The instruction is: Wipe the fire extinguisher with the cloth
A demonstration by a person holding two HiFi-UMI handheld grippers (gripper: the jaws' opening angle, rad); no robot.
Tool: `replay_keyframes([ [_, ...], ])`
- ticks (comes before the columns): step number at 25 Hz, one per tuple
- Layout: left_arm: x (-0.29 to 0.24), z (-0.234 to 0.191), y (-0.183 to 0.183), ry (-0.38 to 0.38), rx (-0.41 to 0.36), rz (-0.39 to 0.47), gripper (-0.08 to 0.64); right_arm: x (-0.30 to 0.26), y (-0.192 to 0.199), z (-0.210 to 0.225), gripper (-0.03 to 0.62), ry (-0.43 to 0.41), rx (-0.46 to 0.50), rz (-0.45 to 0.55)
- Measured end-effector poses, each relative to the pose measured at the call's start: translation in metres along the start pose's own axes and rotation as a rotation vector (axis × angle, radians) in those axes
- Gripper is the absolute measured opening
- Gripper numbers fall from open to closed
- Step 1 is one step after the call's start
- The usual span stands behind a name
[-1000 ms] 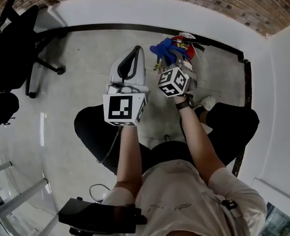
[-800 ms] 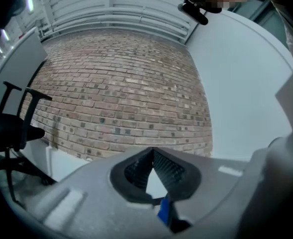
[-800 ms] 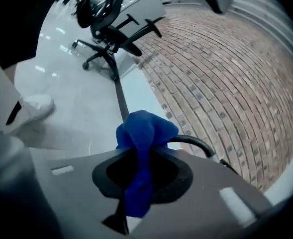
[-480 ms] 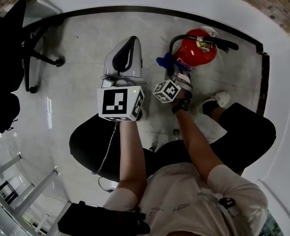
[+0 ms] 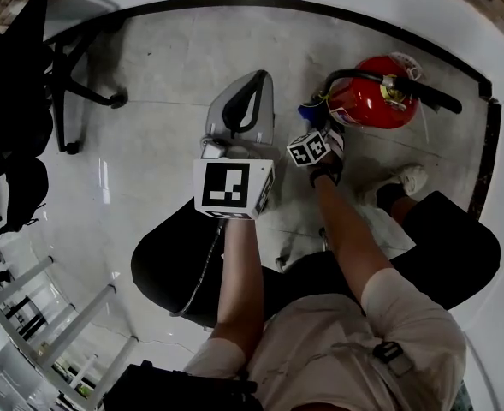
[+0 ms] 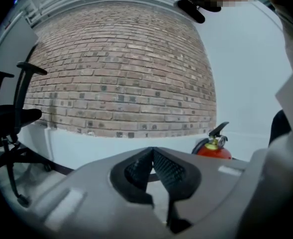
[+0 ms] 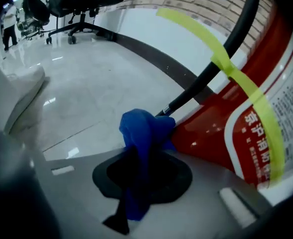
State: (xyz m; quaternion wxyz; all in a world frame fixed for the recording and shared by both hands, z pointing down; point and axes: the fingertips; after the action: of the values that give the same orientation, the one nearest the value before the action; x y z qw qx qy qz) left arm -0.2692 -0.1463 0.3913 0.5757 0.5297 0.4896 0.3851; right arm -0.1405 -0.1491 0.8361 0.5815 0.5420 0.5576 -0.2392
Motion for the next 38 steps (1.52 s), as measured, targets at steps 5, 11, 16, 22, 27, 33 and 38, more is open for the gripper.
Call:
replay_keyframes([
  [5,-0.008,-0.003,-0.021,0.007,0.001,0.027,0.002,0.010,-0.009,0.001,0.061,-0.087,-0.047,0.027],
  [11,-0.009,0.012,-0.061,0.090,0.021,0.109,0.002,0.175,-0.078,0.001,0.061,-0.114,-0.003,0.423],
  [16,-0.003,0.033,-0.089,0.169,-0.003,0.154,0.002,0.343,-0.107,0.053,0.063,0.023,-0.111,0.751],
  [22,0.008,0.051,-0.105,0.200,0.010,0.209,0.002,0.413,-0.114,0.149,0.064,0.227,-0.237,0.782],
  [27,0.011,0.062,-0.090,0.212,0.009,0.175,0.002,0.383,-0.107,0.126,0.061,0.223,-0.078,0.763],
  [33,0.014,0.052,-0.074,0.170,0.028,0.152,0.002,0.257,-0.082,0.068,0.063,0.116,0.040,0.517],
  [38,0.015,0.044,-0.056,0.146,0.106,0.117,0.002,0.126,-0.020,0.041,0.061,0.099,-0.018,0.315],
])
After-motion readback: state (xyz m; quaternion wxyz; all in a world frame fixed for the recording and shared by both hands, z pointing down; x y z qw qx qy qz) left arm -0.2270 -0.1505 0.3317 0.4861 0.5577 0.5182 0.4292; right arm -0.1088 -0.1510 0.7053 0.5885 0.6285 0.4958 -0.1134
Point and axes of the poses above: the fingertips, and each gripper's own axes: x backward along the fingers, z to its right, y out of its underside, and after that the axes turned 11 degrees about -y, right-handed
